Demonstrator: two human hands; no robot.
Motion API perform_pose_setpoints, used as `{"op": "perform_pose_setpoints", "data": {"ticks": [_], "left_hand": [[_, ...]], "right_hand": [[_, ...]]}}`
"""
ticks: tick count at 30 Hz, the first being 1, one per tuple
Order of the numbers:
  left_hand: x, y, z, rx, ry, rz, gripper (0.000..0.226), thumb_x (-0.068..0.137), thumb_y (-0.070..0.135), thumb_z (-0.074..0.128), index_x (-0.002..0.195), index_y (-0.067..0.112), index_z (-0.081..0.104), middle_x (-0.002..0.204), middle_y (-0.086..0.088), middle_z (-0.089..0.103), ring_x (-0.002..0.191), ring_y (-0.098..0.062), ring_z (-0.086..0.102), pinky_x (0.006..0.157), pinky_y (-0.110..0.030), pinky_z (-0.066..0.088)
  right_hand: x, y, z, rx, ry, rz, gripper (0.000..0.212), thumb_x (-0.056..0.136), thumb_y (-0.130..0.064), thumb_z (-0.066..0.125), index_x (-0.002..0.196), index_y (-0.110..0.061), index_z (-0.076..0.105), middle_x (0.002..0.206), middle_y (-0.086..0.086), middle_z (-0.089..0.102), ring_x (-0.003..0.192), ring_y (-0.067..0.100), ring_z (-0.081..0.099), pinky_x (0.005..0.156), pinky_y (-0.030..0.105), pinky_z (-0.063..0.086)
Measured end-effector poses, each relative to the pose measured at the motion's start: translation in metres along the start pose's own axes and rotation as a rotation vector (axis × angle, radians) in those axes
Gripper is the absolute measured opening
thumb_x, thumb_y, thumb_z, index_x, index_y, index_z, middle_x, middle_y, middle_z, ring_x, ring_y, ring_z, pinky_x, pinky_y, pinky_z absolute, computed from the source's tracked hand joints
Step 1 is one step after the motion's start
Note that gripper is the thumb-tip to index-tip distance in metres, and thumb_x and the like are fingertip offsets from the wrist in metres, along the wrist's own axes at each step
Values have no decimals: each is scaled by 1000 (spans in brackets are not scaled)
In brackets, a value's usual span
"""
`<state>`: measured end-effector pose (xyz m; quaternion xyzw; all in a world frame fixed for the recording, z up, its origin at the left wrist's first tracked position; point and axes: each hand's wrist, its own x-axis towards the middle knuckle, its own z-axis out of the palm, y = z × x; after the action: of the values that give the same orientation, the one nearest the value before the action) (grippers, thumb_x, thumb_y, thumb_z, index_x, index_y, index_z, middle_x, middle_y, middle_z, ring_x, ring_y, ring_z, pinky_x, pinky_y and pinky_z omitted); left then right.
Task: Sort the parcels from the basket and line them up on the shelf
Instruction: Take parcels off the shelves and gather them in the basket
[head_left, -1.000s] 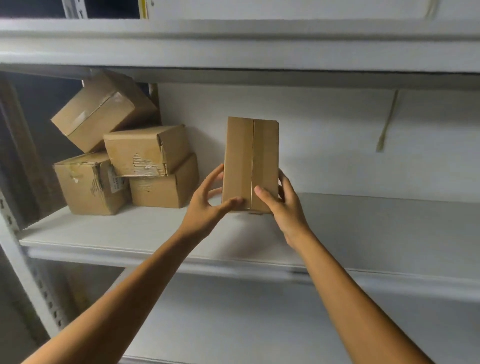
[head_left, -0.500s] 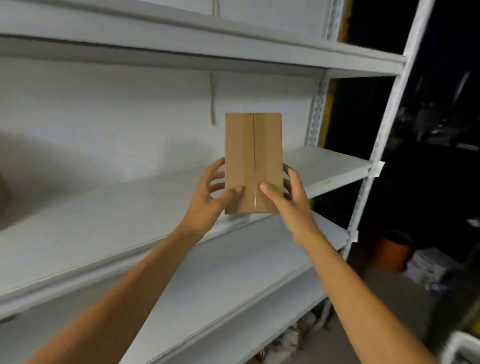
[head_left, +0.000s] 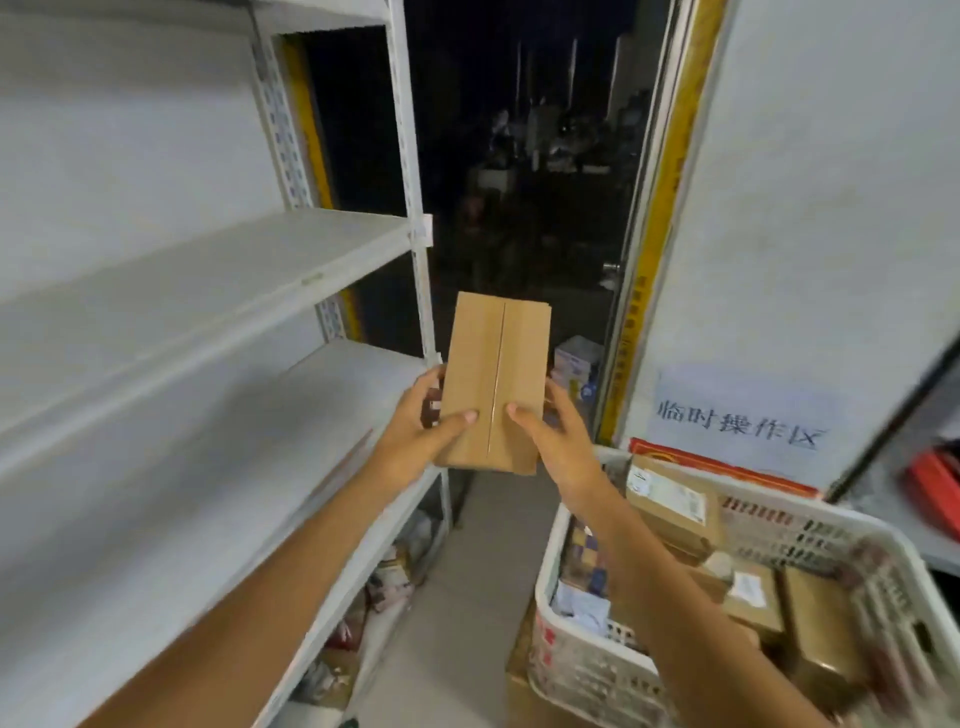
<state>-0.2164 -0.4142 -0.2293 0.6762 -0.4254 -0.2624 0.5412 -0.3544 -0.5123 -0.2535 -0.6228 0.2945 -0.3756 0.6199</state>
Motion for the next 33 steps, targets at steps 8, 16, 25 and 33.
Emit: {"op": "perform_pose_setpoints", "data": {"ticks": [8,16,25,33], "left_hand": [[9,-60,130,51,-234,-191,65,84,32,69,139,29,34,130,1,51,117,-18,52,91,-37,51],[15,-100,226,25,-469,-306,53,87,25,67,133,29,39,117,8,54,105,-11,58,76,-28,57],[55,-135,314,39,-715,-364,66,86,25,68,142,25,33,142,-4,45,113,-17,52,80,-27,50],[73,-151,397,148,-895,-390,69,87,29,66,146,26,30,146,-1,39,125,-12,40,102,-39,43]], "right_hand": [[-41,78,-127,5,130,263,61,85,-39,70,137,-27,40,131,3,53,114,23,57,94,46,52],[-73,134,-204,27,321,431,54,88,-29,69,135,-22,43,127,2,59,112,18,60,88,34,53],[-70,160,-266,31,563,637,43,91,-16,63,131,-18,47,109,-1,63,99,17,62,73,39,56],[-77,187,-322,65,715,730,36,92,-15,61,127,-18,51,107,1,61,92,14,61,55,27,52]]}}
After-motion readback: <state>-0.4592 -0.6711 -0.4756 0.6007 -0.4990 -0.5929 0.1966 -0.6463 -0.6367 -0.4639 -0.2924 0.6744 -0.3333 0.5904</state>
